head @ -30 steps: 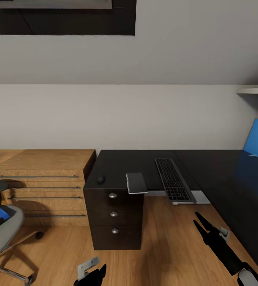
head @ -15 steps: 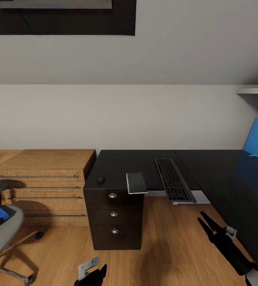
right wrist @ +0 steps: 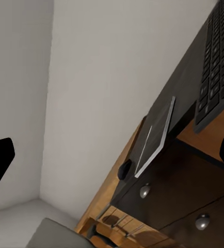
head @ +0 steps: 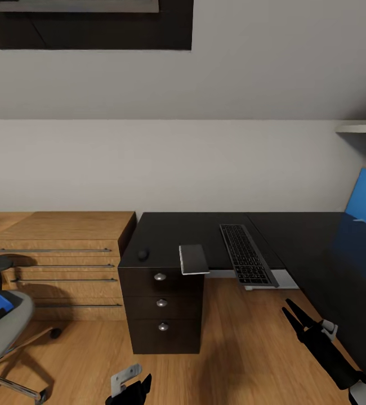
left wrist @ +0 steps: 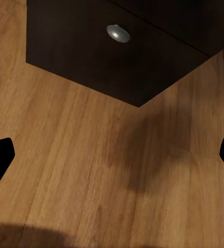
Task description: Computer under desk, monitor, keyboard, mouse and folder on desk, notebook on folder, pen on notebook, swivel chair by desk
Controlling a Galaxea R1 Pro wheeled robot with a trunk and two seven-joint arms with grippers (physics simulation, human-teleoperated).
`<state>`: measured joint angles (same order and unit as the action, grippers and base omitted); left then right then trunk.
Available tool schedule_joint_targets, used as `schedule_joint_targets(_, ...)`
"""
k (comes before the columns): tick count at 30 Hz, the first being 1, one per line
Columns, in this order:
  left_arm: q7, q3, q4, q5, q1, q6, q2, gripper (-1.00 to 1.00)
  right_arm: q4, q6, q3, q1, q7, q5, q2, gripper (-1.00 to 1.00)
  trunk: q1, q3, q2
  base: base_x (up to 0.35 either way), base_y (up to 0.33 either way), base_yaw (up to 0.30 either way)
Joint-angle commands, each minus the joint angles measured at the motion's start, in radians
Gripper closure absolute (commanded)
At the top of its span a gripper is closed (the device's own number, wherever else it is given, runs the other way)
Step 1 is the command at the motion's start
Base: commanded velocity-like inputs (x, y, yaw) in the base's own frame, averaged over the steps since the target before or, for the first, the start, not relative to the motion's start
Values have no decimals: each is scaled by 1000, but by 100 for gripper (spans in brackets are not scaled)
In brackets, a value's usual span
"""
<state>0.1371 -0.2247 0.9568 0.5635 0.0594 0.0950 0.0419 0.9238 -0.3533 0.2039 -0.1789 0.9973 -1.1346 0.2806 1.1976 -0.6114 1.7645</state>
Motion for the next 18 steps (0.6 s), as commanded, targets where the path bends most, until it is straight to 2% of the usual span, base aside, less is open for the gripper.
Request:
schedule_joint_targets(1,7,-2,2,9,0,3,0,-100,0,-8,0,-1,1,-8,0,-100,0,-1,1,0,0,0)
schedule_joint_targets(12,8,-1,2,9,0,3,0,-100,-18,-4,-1,-1,-12,-8,-4,-100,0,-1,1,0,0,0)
schedule_joint_targets(18,7,-1,2,9,0,3,0,-100,-41,-4,2,-1,-14,-11,-18,-100,0,-1,1,0,0,0)
